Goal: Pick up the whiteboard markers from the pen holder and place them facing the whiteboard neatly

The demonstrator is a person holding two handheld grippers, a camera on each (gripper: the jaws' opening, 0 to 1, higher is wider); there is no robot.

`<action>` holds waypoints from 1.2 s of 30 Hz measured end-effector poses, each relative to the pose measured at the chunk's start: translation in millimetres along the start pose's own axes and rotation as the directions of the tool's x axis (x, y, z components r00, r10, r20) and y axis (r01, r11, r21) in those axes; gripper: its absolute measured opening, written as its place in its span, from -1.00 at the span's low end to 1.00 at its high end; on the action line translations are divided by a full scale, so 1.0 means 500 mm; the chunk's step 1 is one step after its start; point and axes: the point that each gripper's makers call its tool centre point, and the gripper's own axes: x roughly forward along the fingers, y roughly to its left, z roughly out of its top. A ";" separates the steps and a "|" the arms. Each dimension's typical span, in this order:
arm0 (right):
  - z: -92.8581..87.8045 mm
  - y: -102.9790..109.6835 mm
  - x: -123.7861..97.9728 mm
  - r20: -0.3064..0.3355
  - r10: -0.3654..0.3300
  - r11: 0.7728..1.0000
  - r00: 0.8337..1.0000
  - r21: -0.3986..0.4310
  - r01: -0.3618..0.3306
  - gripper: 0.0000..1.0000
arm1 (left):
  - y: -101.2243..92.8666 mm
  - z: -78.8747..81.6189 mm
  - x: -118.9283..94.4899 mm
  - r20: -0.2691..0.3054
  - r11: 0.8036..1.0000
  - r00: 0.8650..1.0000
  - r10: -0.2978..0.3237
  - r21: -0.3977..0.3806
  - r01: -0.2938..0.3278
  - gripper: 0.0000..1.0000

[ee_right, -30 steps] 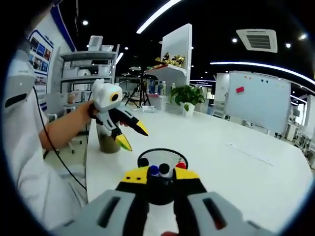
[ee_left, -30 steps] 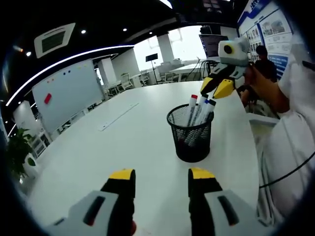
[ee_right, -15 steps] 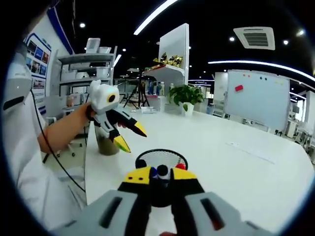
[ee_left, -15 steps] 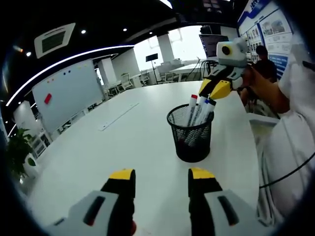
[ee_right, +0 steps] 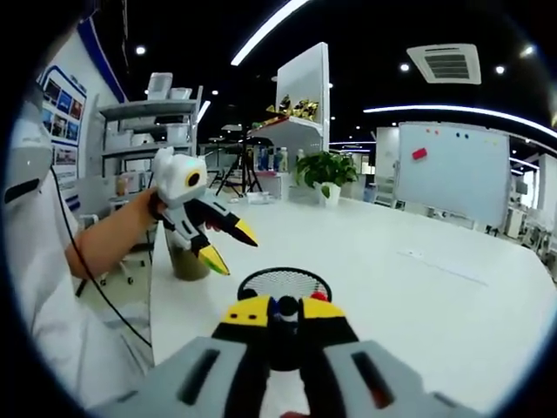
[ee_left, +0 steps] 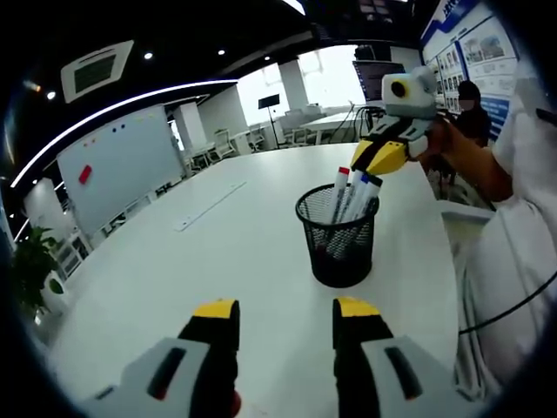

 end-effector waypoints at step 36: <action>0.018 -0.002 -0.007 0.043 -0.042 0.998 0.998 0.037 0.041 -0.84 | 0.000 -0.001 0.000 -0.001 1.000 1.000 0.007 0.001 -0.007 -0.12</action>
